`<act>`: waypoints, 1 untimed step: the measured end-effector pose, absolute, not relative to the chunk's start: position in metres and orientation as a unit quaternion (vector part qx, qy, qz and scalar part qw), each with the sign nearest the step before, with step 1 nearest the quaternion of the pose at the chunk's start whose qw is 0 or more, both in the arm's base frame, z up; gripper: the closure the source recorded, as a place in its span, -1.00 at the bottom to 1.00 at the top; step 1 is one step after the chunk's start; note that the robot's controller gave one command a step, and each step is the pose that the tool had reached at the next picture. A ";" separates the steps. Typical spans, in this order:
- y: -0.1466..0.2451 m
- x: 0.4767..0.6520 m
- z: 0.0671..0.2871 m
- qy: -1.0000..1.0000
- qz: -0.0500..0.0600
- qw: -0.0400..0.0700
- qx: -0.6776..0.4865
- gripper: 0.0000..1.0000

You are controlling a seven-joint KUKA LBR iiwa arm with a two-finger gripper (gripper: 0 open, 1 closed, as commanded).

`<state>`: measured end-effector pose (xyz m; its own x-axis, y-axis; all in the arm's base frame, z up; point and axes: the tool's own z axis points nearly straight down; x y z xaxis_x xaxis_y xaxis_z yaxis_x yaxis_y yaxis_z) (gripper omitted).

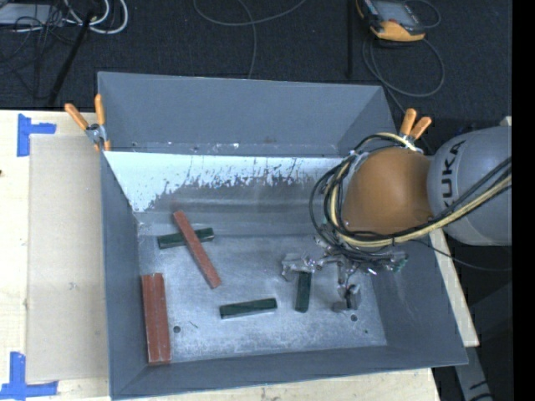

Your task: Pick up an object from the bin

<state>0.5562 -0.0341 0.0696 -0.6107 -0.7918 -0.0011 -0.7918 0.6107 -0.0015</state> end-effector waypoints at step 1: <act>-0.033 0.556 0.070 0.898 0.001 0.000 -0.440 1.00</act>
Offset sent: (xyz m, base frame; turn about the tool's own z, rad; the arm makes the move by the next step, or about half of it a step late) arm 0.0000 0.0000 0.0000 0.0000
